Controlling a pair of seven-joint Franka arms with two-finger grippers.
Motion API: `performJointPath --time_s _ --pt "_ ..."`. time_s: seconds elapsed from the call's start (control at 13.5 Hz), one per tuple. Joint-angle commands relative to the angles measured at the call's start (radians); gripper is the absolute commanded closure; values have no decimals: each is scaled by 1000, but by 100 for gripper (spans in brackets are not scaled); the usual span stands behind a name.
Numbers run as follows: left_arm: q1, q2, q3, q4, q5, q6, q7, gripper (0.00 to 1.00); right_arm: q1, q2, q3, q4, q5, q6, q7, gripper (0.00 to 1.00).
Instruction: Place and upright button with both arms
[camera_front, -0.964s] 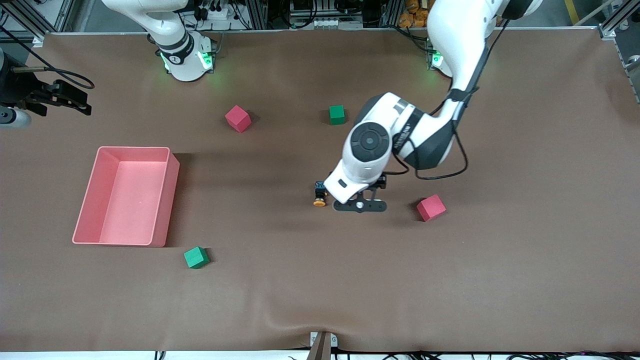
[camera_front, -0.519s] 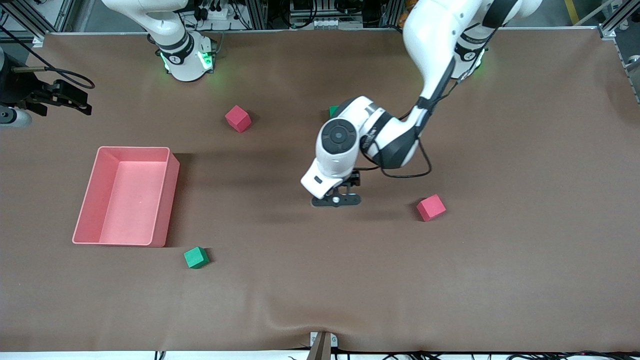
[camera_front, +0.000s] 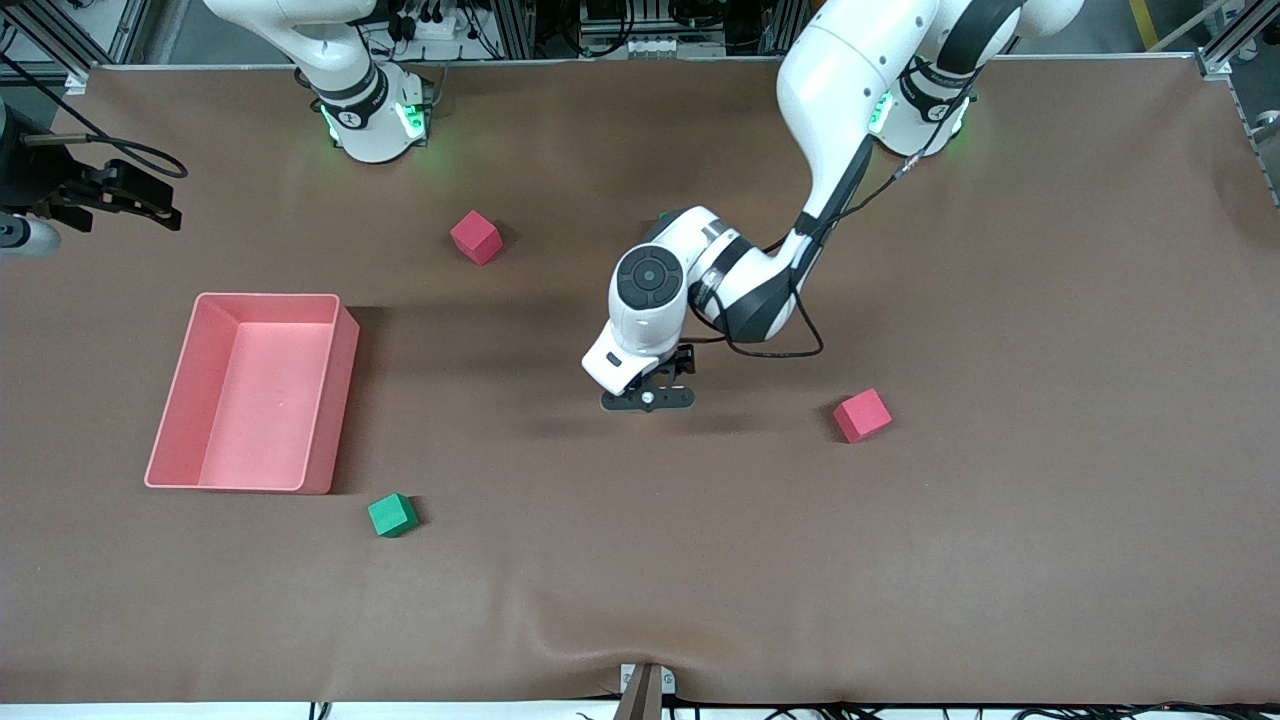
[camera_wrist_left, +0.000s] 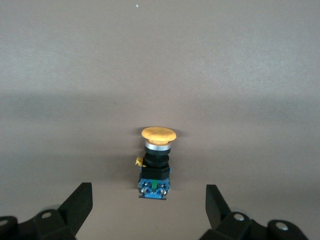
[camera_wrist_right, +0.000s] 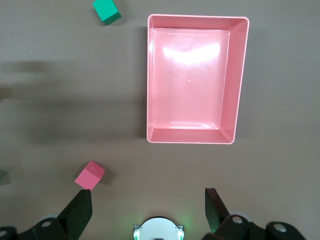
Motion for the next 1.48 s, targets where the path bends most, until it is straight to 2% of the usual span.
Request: performJointPath --time_s 0.0,0.15,0.52,0.74,1.41 --pt "-13 34 11 25 -13 14 -23 0 -32 -10 9 -8 -11 -11 -14 0" --pt "-22 51 11 25 -13 37 -19 1 -31 -10 9 -6 -11 -14 -14 0" --pt "-24 76 14 24 1 86 -8 13 -29 -8 12 -6 -9 -11 -14 0" --pt "-24 77 12 13 39 86 9 13 -26 -8 12 -3 -9 -12 -14 0" --pt "-24 91 12 11 39 87 10 18 -28 -11 12 -5 2 -11 -10 0"
